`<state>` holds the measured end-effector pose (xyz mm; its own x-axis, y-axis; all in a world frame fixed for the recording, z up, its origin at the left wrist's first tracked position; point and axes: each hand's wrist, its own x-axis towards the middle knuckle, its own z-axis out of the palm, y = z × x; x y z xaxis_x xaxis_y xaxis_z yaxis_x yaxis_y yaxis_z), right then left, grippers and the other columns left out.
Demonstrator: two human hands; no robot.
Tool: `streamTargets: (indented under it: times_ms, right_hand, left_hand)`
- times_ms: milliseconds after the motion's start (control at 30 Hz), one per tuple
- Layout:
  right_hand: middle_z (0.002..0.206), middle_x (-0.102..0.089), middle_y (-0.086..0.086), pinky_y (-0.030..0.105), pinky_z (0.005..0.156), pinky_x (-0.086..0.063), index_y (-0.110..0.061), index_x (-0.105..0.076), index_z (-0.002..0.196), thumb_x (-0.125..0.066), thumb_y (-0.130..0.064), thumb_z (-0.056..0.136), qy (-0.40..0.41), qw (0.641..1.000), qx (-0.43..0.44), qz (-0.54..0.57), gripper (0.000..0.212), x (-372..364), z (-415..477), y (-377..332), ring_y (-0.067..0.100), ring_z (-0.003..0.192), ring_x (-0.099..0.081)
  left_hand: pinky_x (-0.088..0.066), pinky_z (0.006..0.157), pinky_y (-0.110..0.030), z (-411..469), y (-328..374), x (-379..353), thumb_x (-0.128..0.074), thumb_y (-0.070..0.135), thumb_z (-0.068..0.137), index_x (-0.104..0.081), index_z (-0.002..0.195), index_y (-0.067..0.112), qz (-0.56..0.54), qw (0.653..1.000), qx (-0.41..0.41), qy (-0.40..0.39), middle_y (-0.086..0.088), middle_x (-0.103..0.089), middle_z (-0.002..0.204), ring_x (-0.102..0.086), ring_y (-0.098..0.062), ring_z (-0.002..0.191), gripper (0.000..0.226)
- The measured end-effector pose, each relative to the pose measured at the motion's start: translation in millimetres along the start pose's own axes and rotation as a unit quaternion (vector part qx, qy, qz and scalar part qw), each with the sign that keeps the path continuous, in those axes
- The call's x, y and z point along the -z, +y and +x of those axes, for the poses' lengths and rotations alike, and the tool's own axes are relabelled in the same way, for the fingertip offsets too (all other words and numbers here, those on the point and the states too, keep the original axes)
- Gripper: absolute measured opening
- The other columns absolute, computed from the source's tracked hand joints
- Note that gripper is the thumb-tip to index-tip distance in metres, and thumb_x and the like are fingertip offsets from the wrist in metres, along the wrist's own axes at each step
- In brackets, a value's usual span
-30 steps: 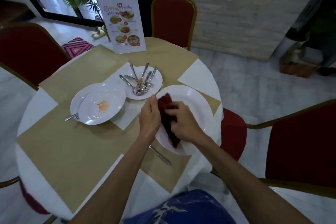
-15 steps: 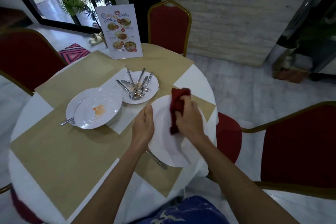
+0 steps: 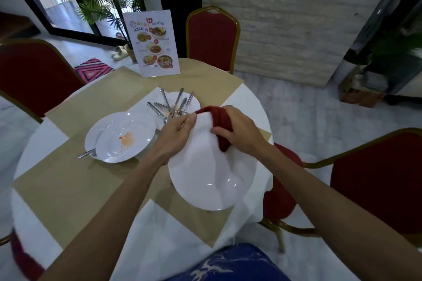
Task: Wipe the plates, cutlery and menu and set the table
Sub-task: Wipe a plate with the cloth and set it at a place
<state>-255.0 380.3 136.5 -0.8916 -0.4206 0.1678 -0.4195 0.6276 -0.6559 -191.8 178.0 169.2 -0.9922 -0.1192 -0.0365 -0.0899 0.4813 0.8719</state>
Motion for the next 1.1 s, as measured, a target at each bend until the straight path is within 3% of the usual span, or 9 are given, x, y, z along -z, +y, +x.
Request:
streamTargets:
  times_ms: [100, 167, 300, 367, 533, 667, 833, 1000, 1100]
  right_hand:
    - [0.101, -0.064, -0.003, 0.032, 0.078, -0.045, -0.017, -0.053, 0.112, -0.075, -0.047, 0.087, 0.138, 0.967, -0.18, 0.119, 0.045, -11, -22, 10, 0.02, 0.093, -0.062]
    - [0.104, -0.065, -0.002, 0.03, 0.079, -0.046, -0.014, -0.056, 0.117, -0.076, -0.045, 0.086, 0.198, 0.897, -0.315, 0.237, 0.049, -35, -39, 6, 0.021, 0.097, -0.064]
    - [0.102, -0.071, 0.008, 0.03, 0.067, -0.052, -0.004, -0.062, 0.117, -0.076, -0.042, 0.088, 0.193, 0.716, -0.502, 0.445, 0.05, -90, -58, -15, 0.023, 0.082, -0.067]
    - [0.097, -0.069, 0.009, 0.028, 0.06, -0.049, -0.004, -0.062, 0.113, -0.074, -0.038, 0.09, 0.176, 0.692, -0.525, 0.464, 0.042, -95, -58, -17, 0.021, 0.078, -0.064]
    - [0.098, -0.071, -0.001, 0.031, 0.072, -0.055, -0.011, -0.066, 0.116, -0.076, -0.032, 0.089, 0.147, 0.846, -0.375, 0.349, 0.036, -48, -44, 12, 0.023, 0.095, -0.071]
    - [0.111, -0.067, -0.005, 0.031, 0.088, -0.05, -0.015, -0.061, 0.124, -0.075, -0.038, 0.089, -0.062, 0.973, -0.187, 0.122, 0.044, 12, -25, 13, 0.016, 0.103, -0.063]
    - [0.084, -0.051, -0.014, 0.028, 0.068, -0.037, -0.025, -0.049, 0.095, -0.075, -0.041, 0.089, -0.207, 0.974, 0.021, -0.092, 0.031, 30, 1, -30, 0.016, 0.085, -0.052]
    - [0.09, -0.059, -0.002, 0.038, 0.069, -0.045, -0.022, -0.046, 0.095, -0.073, -0.055, 0.085, -0.001, 0.997, -0.076, -0.025, 0.044, 10, -1, -5, 0.022, 0.082, -0.056]
    - [0.099, -0.063, -0.001, 0.037, 0.077, -0.05, -0.014, -0.052, 0.107, -0.074, -0.051, 0.086, 0.159, 0.951, -0.228, 0.138, 0.047, -20, -27, 3, 0.023, 0.093, -0.063]
  left_hand:
    - [-0.047, 0.072, -0.038, 3, -1, 3, -0.04, 0.052, 0.103, -0.064, 0.092, 0.008, -0.009, 0.995, -0.002, 0.1, -0.015, -0.067, 0.089, -0.061, -0.021, 0.079, 0.051]
    - [-0.041, 0.067, -0.035, 2, 1, -3, -0.041, 0.047, 0.105, -0.06, 0.089, 0.006, -0.024, 0.985, -0.002, 0.17, -0.015, -0.064, 0.083, -0.053, -0.017, 0.072, 0.048]
    - [-0.04, 0.064, -0.02, -16, 5, -45, -0.039, 0.034, 0.108, -0.064, 0.095, 0.012, -0.124, 0.941, 0.038, 0.313, 0.002, -0.058, 0.076, -0.05, -0.002, 0.067, 0.035]
    - [-0.041, 0.066, -0.018, -31, 3, -61, -0.036, 0.035, 0.108, -0.057, 0.087, 0.026, -0.184, 0.917, 0.072, 0.348, 0.006, -0.055, 0.074, -0.051, 0.003, 0.066, 0.032]
    - [-0.05, 0.092, -0.043, -33, -35, -43, -0.043, 0.049, 0.101, -0.058, 0.091, 0.039, -0.308, 0.92, 0.127, 0.206, 0.012, -0.064, 0.1, -0.06, -0.009, 0.093, 0.021]
    - [-0.056, 0.084, -0.037, -11, -41, 9, -0.059, 0.036, 0.099, -0.071, 0.114, 0.023, -0.305, 0.935, 0.176, 0.029, -0.005, -0.075, 0.115, -0.073, -0.02, 0.097, 0.024]
    - [-0.053, 0.083, -0.02, -10, -6, 6, -0.05, 0.046, 0.101, -0.073, 0.113, 0.025, -0.099, 0.973, 0.122, -0.168, 0.011, -0.075, 0.106, -0.069, -0.002, 0.097, 0.034]
    - [-0.046, 0.065, -0.026, -4, 1, 3, -0.042, 0.054, 0.102, -0.073, 0.088, 0.014, -0.037, 0.998, 0.049, 0.015, 0.005, -0.069, 0.079, -0.06, -0.009, 0.072, 0.052]
    - [-0.041, 0.063, -0.027, -1, 1, 7, -0.042, 0.055, 0.102, -0.069, 0.087, 0.01, -0.065, 0.992, 0.05, 0.091, -0.005, -0.066, 0.073, -0.055, -0.01, 0.069, 0.054]
